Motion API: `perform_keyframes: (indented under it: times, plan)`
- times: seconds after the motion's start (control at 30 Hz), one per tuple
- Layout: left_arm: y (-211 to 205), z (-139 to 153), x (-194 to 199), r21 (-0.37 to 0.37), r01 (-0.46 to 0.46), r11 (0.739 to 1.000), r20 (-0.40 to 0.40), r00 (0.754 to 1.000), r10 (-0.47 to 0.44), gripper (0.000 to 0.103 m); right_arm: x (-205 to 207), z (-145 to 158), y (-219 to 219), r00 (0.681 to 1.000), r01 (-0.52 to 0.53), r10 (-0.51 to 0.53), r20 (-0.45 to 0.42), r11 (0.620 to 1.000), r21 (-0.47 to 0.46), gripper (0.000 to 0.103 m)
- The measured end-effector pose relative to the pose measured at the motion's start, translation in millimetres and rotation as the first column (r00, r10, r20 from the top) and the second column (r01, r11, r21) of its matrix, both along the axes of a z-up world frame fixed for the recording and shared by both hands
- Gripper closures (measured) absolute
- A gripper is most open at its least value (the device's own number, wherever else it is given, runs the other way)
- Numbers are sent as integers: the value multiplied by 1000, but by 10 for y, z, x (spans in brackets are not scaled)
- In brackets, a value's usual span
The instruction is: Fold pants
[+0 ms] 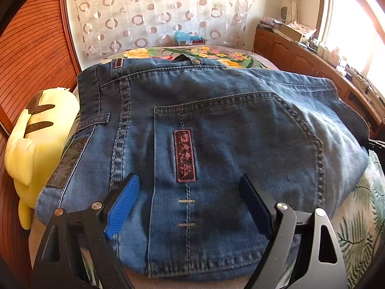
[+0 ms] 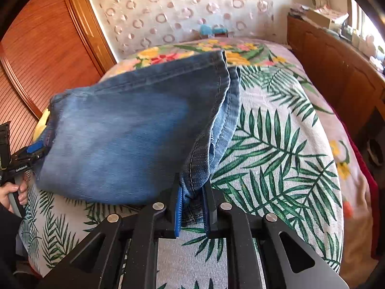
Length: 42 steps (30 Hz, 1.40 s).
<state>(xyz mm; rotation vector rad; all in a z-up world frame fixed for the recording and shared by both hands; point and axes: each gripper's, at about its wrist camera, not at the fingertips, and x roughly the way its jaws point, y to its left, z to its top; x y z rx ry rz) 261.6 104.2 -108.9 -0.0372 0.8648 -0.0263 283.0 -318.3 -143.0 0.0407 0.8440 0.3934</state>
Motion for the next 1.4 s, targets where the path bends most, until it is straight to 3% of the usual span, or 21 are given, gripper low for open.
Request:
perform_keyframes:
  times: [0.17,0.33,0.5,0.9,0.97,1.03,1.23,1.3,1.4]
  plan:
    - [162,207,-214,20,-46,999,47,998,45,17,-96,171,-139,996,20,-22,81,999,30,91]
    - [581,276,-387,1,-158,987,55,986,157,23,-108,200,-208,995,15,-18,96,999,38,91]
    - [907,159,-465,-28,-254,967,20,967,254,25,-109,136,-170,995,16,-18,98,1000,21,91]
    - [1072,-120,-335,-18,-312,950,-44,949,311,25,-120,197,-175,995,22,-27,95,999,48,91]
    - [1049,-108,-329,-7,-308,951,-29,951,308,32,-123,187,-183,995,24,-30,92,998,55,91]
    - [1046,-78,-340,16,-322,946,-10,947,323,51,-125,177,-185,996,27,-32,89,998,62,91]
    - [1009,-17,-373,15,-291,956,15,957,291,83,-125,179,-171,995,17,-23,101,998,59,91]
    - [980,7,-367,20,-282,959,17,959,282,89,-138,193,-165,993,13,-19,115,998,58,91]
    - [971,113,-408,12,-291,957,54,956,290,90,-165,252,-167,989,18,-26,143,998,56,91]
